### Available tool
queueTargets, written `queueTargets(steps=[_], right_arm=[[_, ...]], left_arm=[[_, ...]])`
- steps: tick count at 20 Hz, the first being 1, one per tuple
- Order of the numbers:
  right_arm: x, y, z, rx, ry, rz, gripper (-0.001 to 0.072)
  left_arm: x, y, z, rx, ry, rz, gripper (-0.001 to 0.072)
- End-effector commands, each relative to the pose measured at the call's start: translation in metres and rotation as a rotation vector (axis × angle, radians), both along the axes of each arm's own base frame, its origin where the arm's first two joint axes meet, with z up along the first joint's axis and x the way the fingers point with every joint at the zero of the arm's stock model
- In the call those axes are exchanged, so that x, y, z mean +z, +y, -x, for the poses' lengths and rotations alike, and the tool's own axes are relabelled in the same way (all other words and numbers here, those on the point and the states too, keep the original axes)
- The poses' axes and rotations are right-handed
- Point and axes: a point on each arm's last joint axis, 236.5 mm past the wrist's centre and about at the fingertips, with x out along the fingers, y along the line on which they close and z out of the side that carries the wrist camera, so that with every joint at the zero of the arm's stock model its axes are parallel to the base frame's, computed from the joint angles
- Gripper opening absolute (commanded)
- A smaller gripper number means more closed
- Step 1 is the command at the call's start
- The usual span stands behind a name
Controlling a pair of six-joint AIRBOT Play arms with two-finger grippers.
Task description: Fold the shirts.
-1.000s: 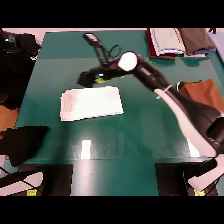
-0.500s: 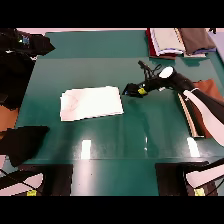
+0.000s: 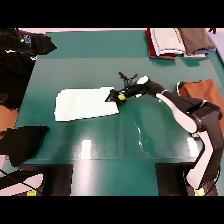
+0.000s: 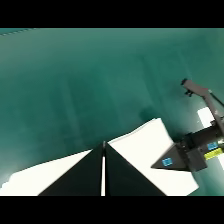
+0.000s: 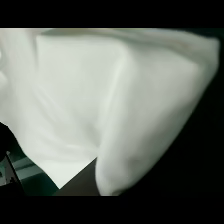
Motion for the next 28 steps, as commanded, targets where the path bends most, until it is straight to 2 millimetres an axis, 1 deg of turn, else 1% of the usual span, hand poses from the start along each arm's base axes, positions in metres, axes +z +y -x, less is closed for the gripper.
queueTargets(steps=[1,2,3,4,5,6,8,10,12,14,16,18,20,21,22,23,24,26,28], right_arm=[[0.027,0.030,-0.015,0.025,-0.111,-0.061,0.0014],[0.046,0.024,-0.028,0.001,-0.154,-0.072,0.0014],[0.064,0.012,-0.043,-0.019,-0.209,-0.064,0.0014],[0.082,-0.009,-0.058,-0.046,-0.260,-0.033,0.0015],[0.096,-0.036,-0.071,-0.081,-0.300,0.010,0.0015],[0.110,-0.068,-0.083,-0.119,-0.335,0.064,0.0014],[0.135,-0.152,-0.099,-0.216,-0.383,0.195,0.0014],[0.154,-0.237,-0.100,-0.307,-0.404,0.307,0.0015],[0.171,-0.313,-0.093,-0.419,-0.399,0.365,0.0014],[0.187,-0.390,-0.084,-0.582,-0.396,0.397,0.0014],[0.200,-0.456,-0.074,-0.720,-0.399,0.429,0.0015],[0.210,-0.515,-0.065,-0.854,-0.410,0.458,0.0014],[0.215,-0.551,-0.058,-0.933,-0.416,0.475,0.0014],[0.220,-0.561,-0.057,-0.955,-0.430,0.482,0.0015],[0.228,-0.567,-0.057,-0.970,-0.450,0.488,0.0014],[0.241,-0.569,-0.060,-0.974,-0.482,0.494,0.0014],[0.258,-0.570,-0.062,-0.976,-0.521,0.498,0.0014],[0.295,-0.561,-0.067,-0.951,-0.604,0.503,0.0014],[0.327,-0.548,-0.066,-0.915,-0.668,0.506,0.0014]], left_arm=[[0.004,-0.012,0.003,-0.021,0.001,0.035,0.0024],[0.005,-0.022,0.005,-0.040,-0.007,0.030,0.0024],[0.004,-0.032,0.008,-0.064,-0.011,0.020,0.0024],[0.003,-0.044,0.012,-0.091,-0.012,0.008,0.0024],[0.002,-0.056,0.017,-0.118,-0.012,0.001,0.0024],[0.002,-0.067,0.022,-0.147,-0.014,-0.004,0.0024],[0.002,-0.084,0.030,-0.190,-0.017,-0.008,0.0025],[0.002,-0.094,0.035,-0.214,-0.017,-0.008,0.0025],[0.003,-0.096,0.036,-0.218,-0.015,0.000,0.0025],[0.003,-0.095,0.036,-0.217,-0.015,-0.001,0.0025],[0.003,-0.096,0.036,-0.216,-0.017,0.000,0.0025],[0.004,-0.096,0.035,-0.210,-0.016,0.008,0.0025],[0.005,-0.096,0.034,-0.208,-0.018,0.013,0.0025],[0.005,-0.096,0.034,-0.208,-0.020,0.015,0.0025],[0.005,-0.096,0.034,-0.207,-0.020,0.015,0.0025],[0.005,-0.096,0.034,-0.207,-0.020,0.015,0.0025],[0.005,-0.096,0.034,-0.207,-0.021,0.015,0.0025],[0.005,-0.096,0.034,-0.207,-0.021,0.015,0.0025],[0.005,-0.096,0.034,-0.208,-0.021,0.014,0.0025]])
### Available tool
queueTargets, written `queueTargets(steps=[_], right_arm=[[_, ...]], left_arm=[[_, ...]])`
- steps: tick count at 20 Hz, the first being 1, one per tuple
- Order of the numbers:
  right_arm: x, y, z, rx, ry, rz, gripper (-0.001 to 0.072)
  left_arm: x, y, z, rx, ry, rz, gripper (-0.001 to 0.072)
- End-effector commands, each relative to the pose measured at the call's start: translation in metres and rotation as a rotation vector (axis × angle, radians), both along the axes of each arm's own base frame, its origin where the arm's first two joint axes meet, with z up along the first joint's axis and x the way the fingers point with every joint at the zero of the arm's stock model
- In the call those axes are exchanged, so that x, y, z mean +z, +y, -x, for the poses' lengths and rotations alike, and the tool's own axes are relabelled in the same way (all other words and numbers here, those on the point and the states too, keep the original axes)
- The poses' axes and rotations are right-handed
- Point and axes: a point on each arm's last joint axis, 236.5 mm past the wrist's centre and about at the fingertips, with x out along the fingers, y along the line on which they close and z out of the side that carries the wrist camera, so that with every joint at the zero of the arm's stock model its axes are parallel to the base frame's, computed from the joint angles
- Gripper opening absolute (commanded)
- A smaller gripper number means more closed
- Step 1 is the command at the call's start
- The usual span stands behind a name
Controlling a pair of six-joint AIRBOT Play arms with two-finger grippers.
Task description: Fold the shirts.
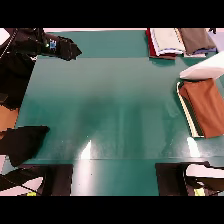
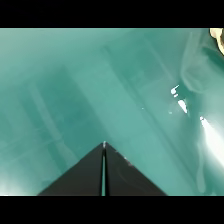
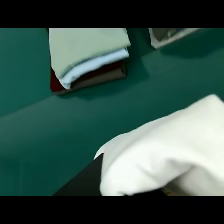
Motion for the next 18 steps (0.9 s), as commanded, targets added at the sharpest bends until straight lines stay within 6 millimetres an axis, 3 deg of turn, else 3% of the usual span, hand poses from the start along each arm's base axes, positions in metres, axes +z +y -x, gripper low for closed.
queueTargets(steps=[1,4,8,10,14,18], right_arm=[[0.052,0.010,0.006,0.041,-0.066,0.070,0.0014],[0.071,0.015,0.017,0.069,-0.066,0.100,0.0014],[0.057,0.017,0.045,0.091,0.029,0.074,0.0014],[0.038,0.007,0.067,0.043,0.101,0.095,0.0014],[-0.007,-0.002,0.131,-0.055,0.248,0.085,0.0014],[-0.081,-0.003,0.208,-0.165,0.457,0.036,0.0015]], left_arm=[[0.000,0.000,0.000,0.000,0.000,0.000,0.0025],[-0.003,0.000,0.003,-0.006,0.014,-0.008,0.0025],[-0.004,0.000,0.004,-0.010,0.016,-0.012,0.0025],[-0.004,0.000,0.004,-0.011,0.019,-0.014,0.0025],[-0.005,0.000,0.005,-0.012,0.021,-0.015,0.0026],[-0.007,0.000,0.006,-0.032,0.014,-0.036,0.0026]])
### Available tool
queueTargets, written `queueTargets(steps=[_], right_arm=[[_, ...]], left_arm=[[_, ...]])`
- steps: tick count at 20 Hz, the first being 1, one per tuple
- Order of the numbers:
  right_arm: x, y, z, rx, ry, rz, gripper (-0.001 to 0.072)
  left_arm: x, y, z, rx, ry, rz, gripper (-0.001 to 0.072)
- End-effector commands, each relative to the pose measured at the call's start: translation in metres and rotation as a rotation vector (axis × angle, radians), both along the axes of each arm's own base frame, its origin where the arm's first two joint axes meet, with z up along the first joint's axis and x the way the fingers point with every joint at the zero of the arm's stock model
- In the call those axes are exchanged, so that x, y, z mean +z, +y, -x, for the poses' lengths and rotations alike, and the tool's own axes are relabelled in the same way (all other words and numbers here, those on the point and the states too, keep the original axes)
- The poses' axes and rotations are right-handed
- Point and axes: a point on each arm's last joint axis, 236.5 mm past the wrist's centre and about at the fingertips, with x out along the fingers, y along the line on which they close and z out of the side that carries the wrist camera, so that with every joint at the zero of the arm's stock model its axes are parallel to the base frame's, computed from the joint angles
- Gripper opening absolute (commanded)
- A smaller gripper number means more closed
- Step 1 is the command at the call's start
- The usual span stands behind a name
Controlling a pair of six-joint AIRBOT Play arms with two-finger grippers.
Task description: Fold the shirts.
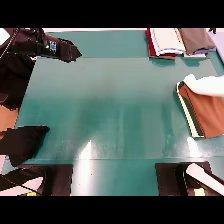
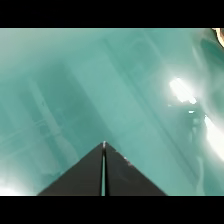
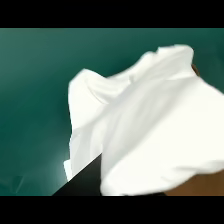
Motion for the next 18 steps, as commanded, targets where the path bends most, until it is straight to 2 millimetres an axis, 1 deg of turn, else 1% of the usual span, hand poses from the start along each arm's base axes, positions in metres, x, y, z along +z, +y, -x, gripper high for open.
queueTargets(steps=[1,3,4,5,6,7,8,10,11,12,13,14,15,16,17,18], right_arm=[[-0.067,0.006,0.070,-0.099,0.178,-0.043,0.0016],[-0.101,0.015,0.098,-0.141,0.240,-0.079,0.0024],[-0.114,0.016,0.110,-0.164,0.267,-0.087,0.0159],[-0.124,0.013,0.121,-0.193,0.287,-0.080,0.0416],[-0.130,0.006,0.133,-0.227,0.307,-0.055,0.0615],[-0.127,-0.005,0.143,-0.268,0.319,-0.023,0.0658],[-0.116,-0.015,0.148,-0.305,0.300,0.004,0.0658],[-0.073,-0.037,0.146,-0.377,0.200,0.081,0.0656],[-0.044,-0.043,0.135,-0.396,0.115,0.122,0.0656],[-0.016,-0.043,0.120,-0.382,0.025,0.149,0.0656],[0.014,-0.034,0.100,-0.345,-0.077,0.154,0.0656],[0.038,-0.019,0.080,-0.292,-0.168,0.144,0.0655],[0.061,0.004,0.058,-0.211,-0.255,0.106,0.0655],[0.079,0.031,0.038,-0.118,-0.320,0.058,0.0655],[0.094,0.063,0.020,-0.011,-0.368,0.011,0.0655],[0.101,0.091,0.008,0.081,-0.388,-0.016,0.0654]], left_arm=[[-0.002,0.000,0.002,-0.021,-0.007,-0.023,0.0026],[-0.003,0.000,0.003,-0.024,-0.002,-0.026,0.0025],[-0.003,0.000,0.003,-0.024,-0.002,-0.026,0.0026],[-0.003,0.000,0.003,-0.024,-0.002,-0.026,0.0026],[-0.003,0.000,0.003,-0.024,-0.002,-0.027,0.0025],[-0.003,0.000,0.003,-0.024,-0.002,-0.026,0.0025],[-0.003,0.000,0.003,-0.024,-0.002,-0.026,0.0025],[-0.003,0.000,0.003,-0.024,-0.002,-0.026,0.0026],[-0.003,0.000,0.003,-0.024,-0.001,-0.027,0.0026],[-0.003,0.000,0.003,-0.025,-0.001,-0.027,0.0026],[-0.003,0.000,0.004,-0.025,0.000,-0.027,0.0026],[-0.004,0.000,0.004,-0.026,0.002,-0.028,0.0026],[-0.004,0.000,0.004,-0.027,0.004,-0.029,0.0026],[-0.004,0.000,0.004,-0.026,0.003,-0.028,0.0026],[-0.001,0.000,0.002,-0.020,-0.009,-0.023,0.0026],[0.000,0.005,-0.003,-0.004,-0.027,-0.034,0.0026]])
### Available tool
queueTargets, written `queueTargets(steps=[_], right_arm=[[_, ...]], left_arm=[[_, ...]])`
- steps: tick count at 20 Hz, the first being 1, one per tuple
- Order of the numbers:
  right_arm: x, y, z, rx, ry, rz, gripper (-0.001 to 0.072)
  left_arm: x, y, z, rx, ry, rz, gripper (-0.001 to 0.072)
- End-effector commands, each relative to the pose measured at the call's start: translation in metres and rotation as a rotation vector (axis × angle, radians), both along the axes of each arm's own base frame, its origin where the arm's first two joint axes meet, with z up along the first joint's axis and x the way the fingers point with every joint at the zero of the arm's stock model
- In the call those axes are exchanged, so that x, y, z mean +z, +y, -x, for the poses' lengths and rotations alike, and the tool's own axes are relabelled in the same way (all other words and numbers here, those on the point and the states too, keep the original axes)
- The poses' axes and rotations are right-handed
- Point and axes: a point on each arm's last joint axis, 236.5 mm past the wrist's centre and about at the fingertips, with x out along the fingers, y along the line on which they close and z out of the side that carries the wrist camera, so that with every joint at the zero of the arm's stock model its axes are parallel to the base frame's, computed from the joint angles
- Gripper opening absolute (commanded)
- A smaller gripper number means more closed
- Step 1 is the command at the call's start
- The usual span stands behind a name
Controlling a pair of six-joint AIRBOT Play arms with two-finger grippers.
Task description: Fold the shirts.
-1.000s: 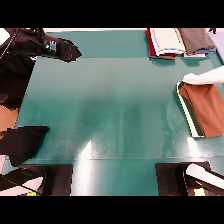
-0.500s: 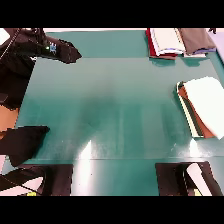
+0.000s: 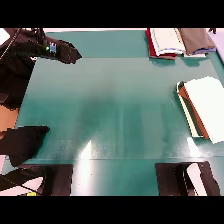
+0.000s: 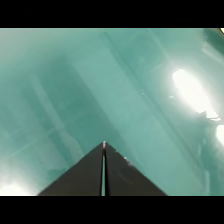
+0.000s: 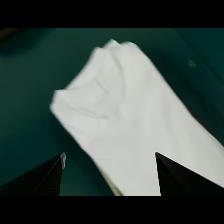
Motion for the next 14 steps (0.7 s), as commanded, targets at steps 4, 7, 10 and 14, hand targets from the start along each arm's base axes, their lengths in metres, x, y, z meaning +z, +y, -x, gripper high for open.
queueTargets(steps=[4,7,10,14], right_arm=[[0.043,0.183,-0.071,0.602,-0.124,-0.119,0.0577],[0.022,0.259,-0.081,0.813,-0.073,-0.168,0.0265],[0.013,0.309,-0.090,0.927,-0.079,-0.175,0.0015],[0.011,0.336,-0.095,0.970,-0.102,-0.185,0.0015]], left_arm=[[0.003,0.014,-0.014,0.048,-0.057,-0.043,0.0026],[0.009,0.013,-0.018,0.055,-0.079,-0.027,0.0026],[0.015,0.012,-0.023,0.067,-0.109,-0.011,0.0026],[0.025,0.012,-0.030,0.083,-0.150,0.010,0.0026]])
